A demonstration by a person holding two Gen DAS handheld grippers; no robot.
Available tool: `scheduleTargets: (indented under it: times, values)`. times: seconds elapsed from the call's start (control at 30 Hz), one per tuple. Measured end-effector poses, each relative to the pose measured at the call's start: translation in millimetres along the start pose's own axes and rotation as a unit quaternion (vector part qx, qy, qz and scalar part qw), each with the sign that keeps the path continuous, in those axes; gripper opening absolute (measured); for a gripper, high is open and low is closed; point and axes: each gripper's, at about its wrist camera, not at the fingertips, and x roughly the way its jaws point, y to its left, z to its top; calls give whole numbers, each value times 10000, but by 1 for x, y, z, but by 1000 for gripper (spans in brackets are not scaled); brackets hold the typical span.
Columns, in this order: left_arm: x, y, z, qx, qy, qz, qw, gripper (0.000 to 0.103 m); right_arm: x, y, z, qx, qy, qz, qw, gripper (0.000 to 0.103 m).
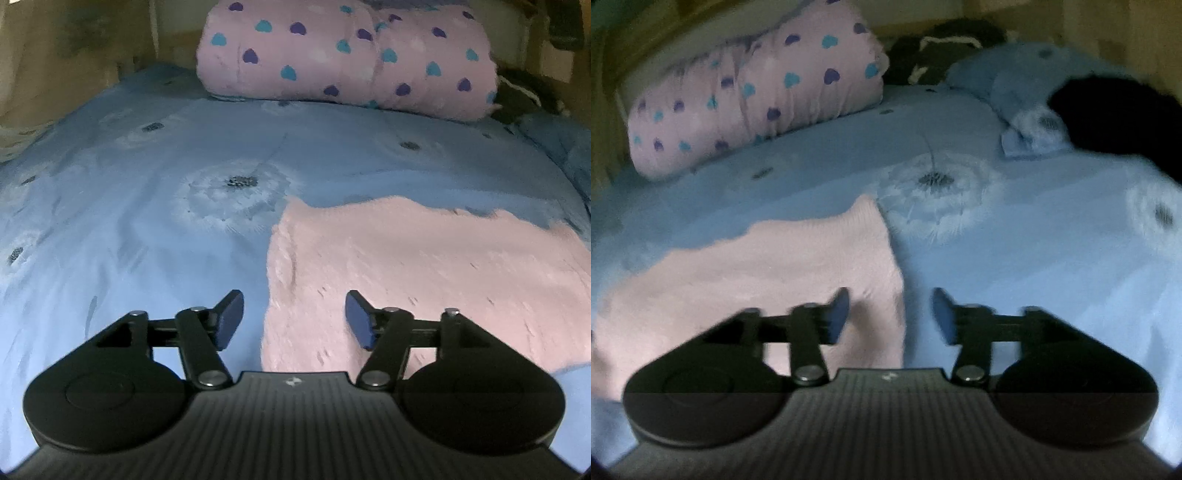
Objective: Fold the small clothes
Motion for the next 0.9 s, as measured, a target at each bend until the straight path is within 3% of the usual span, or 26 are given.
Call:
scheduleTargets:
  times: [0.1,0.2,0.6,0.77,0.9]
  values:
    - [-11,-6,-7,76,41,-35,10000,70,-12,-1,-10,236,121,190,9995,57]
    - [-14,-8,-17,-11,118,-164,9998,80,-24,1,-20,404,133,283,9987,57]
    - [-9,-16,-39,294,316,-151,9990,87,-42,6,-60,1092,193,600,9920,58]
    - [-7,-14,-40,436,245,90,9987,88,-31,6,-67,1763,206,918,9798,58]
    - [1,-4,-37,226,398,16,9990,89,-18,4,-72,2217,139,839,9714,58]
